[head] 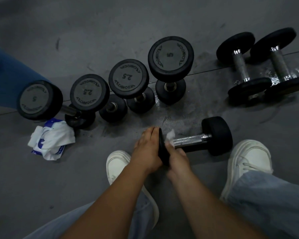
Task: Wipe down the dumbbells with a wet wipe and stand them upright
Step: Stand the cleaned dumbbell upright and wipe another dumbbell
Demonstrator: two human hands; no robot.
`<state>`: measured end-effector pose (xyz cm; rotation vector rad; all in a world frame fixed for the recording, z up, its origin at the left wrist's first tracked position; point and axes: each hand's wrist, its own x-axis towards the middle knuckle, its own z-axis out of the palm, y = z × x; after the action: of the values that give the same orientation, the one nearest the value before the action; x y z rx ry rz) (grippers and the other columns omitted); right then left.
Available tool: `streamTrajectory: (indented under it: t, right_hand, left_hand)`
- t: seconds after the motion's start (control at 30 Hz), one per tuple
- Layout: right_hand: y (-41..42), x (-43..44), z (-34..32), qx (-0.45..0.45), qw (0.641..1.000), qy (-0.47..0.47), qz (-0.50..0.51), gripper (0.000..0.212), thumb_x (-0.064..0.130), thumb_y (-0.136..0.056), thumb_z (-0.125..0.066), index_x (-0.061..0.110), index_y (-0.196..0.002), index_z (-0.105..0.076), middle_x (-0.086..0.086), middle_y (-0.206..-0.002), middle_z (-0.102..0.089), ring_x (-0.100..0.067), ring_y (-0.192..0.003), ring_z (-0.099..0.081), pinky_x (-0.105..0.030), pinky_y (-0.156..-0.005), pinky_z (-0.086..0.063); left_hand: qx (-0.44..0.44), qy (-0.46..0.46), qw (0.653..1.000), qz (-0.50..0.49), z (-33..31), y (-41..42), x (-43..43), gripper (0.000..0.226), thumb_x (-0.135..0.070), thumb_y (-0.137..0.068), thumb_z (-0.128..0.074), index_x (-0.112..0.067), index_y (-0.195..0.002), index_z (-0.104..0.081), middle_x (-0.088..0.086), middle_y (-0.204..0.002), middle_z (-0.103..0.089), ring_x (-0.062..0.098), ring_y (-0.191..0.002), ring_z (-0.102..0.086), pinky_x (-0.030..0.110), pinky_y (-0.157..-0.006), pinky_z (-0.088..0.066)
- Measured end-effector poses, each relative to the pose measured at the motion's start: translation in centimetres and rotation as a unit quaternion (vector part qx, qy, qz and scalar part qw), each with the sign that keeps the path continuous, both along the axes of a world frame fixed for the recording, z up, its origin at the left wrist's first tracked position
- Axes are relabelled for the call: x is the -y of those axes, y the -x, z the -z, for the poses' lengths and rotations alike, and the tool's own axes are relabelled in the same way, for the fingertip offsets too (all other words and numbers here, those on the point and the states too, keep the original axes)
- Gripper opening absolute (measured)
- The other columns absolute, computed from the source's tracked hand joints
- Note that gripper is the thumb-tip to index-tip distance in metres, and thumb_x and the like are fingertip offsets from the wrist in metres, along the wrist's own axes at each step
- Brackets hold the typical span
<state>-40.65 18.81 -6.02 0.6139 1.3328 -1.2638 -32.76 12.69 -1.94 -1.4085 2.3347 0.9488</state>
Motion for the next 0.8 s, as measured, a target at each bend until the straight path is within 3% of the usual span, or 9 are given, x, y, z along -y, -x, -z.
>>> streamTrajectory:
  t: [0.1, 0.23, 0.37, 0.5, 0.6, 0.7, 0.8]
  right_hand:
    - [0.8, 1.8, 0.4, 0.011, 0.999, -0.013, 0.027, 0.041, 0.014, -0.083, -0.074, -0.004, -0.117, -0.06, -0.026, -0.105, -0.068, -0.034, -0.087, -0.069, -0.049, -0.076, -0.058]
    - [-0.8, -0.7, 0.3, -0.006, 1.0, -0.029, 0.005, 0.061, 0.019, -0.081, -0.076, 0.008, -0.134, -0.046, -0.021, -0.118, -0.065, -0.033, -0.1, -0.067, -0.05, -0.083, -0.056]
    - [0.5, 1.5, 1.1, 0.017, 0.999, -0.016, 0.029, 0.048, 0.02, -0.079, -0.078, 0.0, -0.117, -0.058, -0.024, -0.106, -0.069, -0.035, -0.09, -0.07, -0.046, -0.07, -0.059]
    - [-0.4, -0.6, 0.8, 0.007, 1.0, -0.017, 0.0, 0.043, 0.02, -0.085, -0.072, 0.0, -0.121, -0.057, -0.021, -0.105, -0.07, -0.031, -0.094, -0.069, -0.035, -0.067, -0.059]
    - [-0.2, -1.3, 0.8, 0.003, 1.0, -0.002, -0.01, 0.033, 0.016, -0.089, -0.068, 0.002, -0.118, -0.059, -0.017, -0.1, -0.071, -0.023, -0.083, -0.07, -0.025, -0.056, -0.055]
    - [0.0, -1.1, 0.6, -0.022, 1.0, -0.008, -0.016, 0.043, 0.018, -0.084, -0.073, 0.0, -0.12, -0.057, -0.021, -0.107, -0.069, -0.029, -0.09, -0.07, -0.032, -0.067, -0.058]
    - [0.2, -0.3, 0.3, -0.025, 0.999, -0.012, -0.027, 0.032, 0.019, -0.083, -0.075, 0.002, -0.104, -0.058, -0.025, -0.107, -0.068, -0.03, -0.087, -0.069, -0.039, -0.074, -0.058]
  left_hand:
    - [0.0, -0.002, 1.0, 0.0, 0.1, -0.1, 0.0, 0.106, -0.032, -0.074, -0.077, -0.017, -0.156, -0.011, 0.003, -0.161, -0.012, 0.023, -0.148, -0.018, 0.043, -0.119, -0.025]
    - [-0.006, 0.0, 1.0, -0.003, -0.3, -0.1, -0.3, 0.105, -0.033, -0.075, -0.076, -0.018, -0.156, -0.011, 0.002, -0.161, -0.011, 0.023, -0.148, -0.017, 0.043, -0.118, -0.025]
    - [-0.008, -0.007, 1.0, 0.001, -0.5, 0.1, 0.0, 0.104, -0.033, -0.076, -0.076, -0.017, -0.156, -0.011, 0.002, -0.161, -0.011, 0.021, -0.148, -0.017, 0.038, -0.118, -0.021]
    - [-0.008, -0.003, 1.0, -0.005, -0.5, 0.0, -0.3, 0.103, -0.031, -0.075, -0.076, -0.018, -0.155, -0.012, 0.001, -0.161, -0.01, 0.023, -0.149, -0.016, 0.041, -0.119, -0.023]
    - [0.006, -0.016, 1.0, 0.0, -0.4, 0.1, 0.1, 0.109, -0.027, -0.071, -0.079, -0.018, -0.156, -0.01, 0.001, -0.162, -0.008, 0.023, -0.149, -0.015, 0.042, -0.12, -0.023]
    - [0.002, -0.023, 1.0, 0.0, -0.2, 0.2, 0.9, 0.11, -0.03, -0.068, -0.08, -0.018, -0.154, -0.014, 0.001, -0.16, -0.012, 0.023, -0.147, -0.021, 0.043, -0.118, -0.027]
    - [-0.006, -0.017, 1.0, -0.005, -0.2, 0.1, 0.5, 0.106, -0.034, -0.071, -0.079, -0.018, -0.154, -0.014, 0.002, -0.159, -0.013, 0.023, -0.147, -0.021, 0.042, -0.118, -0.027]
